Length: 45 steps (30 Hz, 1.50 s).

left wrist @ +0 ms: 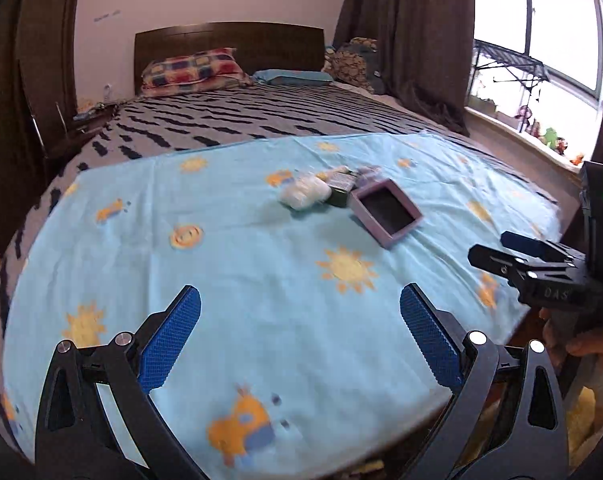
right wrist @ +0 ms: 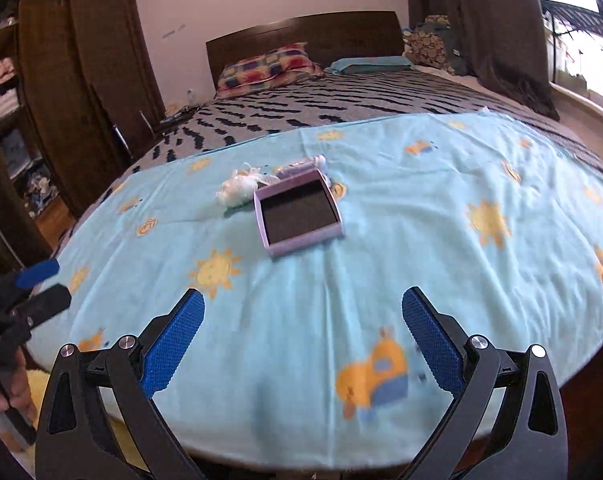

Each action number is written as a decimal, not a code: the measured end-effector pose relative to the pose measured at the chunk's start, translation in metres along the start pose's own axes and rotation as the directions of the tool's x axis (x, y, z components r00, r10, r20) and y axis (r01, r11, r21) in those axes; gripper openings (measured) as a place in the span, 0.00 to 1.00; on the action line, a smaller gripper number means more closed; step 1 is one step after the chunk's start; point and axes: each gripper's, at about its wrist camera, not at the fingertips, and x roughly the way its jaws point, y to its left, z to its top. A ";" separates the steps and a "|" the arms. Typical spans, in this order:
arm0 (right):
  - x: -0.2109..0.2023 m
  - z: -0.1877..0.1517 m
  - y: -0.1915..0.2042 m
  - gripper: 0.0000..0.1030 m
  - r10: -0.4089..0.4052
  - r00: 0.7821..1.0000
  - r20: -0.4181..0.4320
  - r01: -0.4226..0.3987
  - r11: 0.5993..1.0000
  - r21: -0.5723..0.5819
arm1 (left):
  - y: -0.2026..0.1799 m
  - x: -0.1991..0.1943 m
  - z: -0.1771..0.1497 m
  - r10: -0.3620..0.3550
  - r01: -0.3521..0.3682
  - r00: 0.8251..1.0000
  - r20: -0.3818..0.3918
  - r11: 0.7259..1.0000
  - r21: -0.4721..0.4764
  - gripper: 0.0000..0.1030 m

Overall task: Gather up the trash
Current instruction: 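Grasp the white yarn ball with the left gripper while the right grasps the pink box, then carry the yarn ball and pink box down past the bed edge to the bin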

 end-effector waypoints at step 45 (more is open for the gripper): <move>0.058 0.033 -0.062 0.80 -0.058 0.997 -0.056 0.063 0.994 0.092 | -0.008 0.219 0.076 -0.050 0.059 0.970 -0.240 0.998 0.032 0.42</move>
